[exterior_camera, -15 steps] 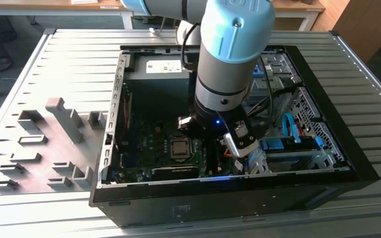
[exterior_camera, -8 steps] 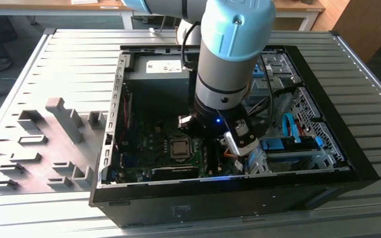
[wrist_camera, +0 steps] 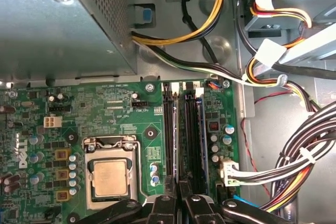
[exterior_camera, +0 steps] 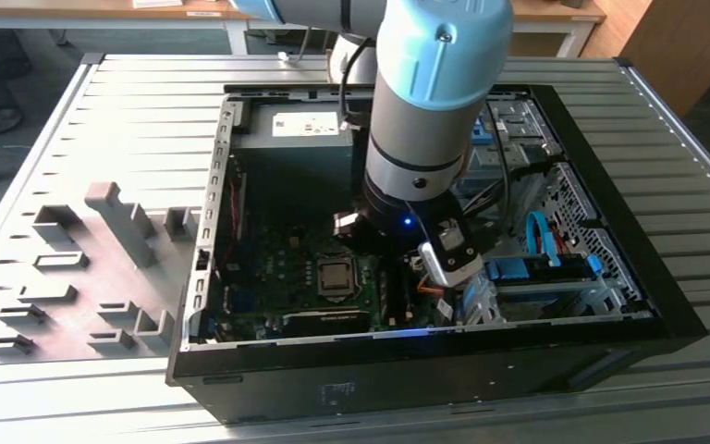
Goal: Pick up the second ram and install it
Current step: 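Insert the second ram into the second slot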
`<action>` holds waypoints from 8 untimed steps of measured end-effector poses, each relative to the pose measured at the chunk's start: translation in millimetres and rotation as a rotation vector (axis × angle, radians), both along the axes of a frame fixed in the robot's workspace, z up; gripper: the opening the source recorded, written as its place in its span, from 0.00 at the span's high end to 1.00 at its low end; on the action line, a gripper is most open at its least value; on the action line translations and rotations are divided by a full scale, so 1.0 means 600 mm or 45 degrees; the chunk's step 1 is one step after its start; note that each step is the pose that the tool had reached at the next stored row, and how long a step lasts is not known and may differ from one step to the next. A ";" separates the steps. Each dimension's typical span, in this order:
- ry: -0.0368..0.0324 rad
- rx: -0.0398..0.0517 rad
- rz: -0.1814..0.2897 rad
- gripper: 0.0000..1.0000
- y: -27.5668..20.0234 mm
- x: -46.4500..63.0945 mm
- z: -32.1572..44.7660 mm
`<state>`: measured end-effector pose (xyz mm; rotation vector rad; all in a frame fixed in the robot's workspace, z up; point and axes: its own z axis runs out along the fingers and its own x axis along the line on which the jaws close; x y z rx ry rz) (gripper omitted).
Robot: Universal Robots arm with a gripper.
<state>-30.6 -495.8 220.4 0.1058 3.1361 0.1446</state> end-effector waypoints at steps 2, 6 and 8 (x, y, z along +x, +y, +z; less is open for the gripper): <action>0.0004 0.000 0.000 0.86 0.0001 0.003 0.000; 0.0006 0.000 0.000 0.86 0.0001 0.003 0.000; 0.0007 -0.001 0.000 0.86 0.0001 0.004 0.000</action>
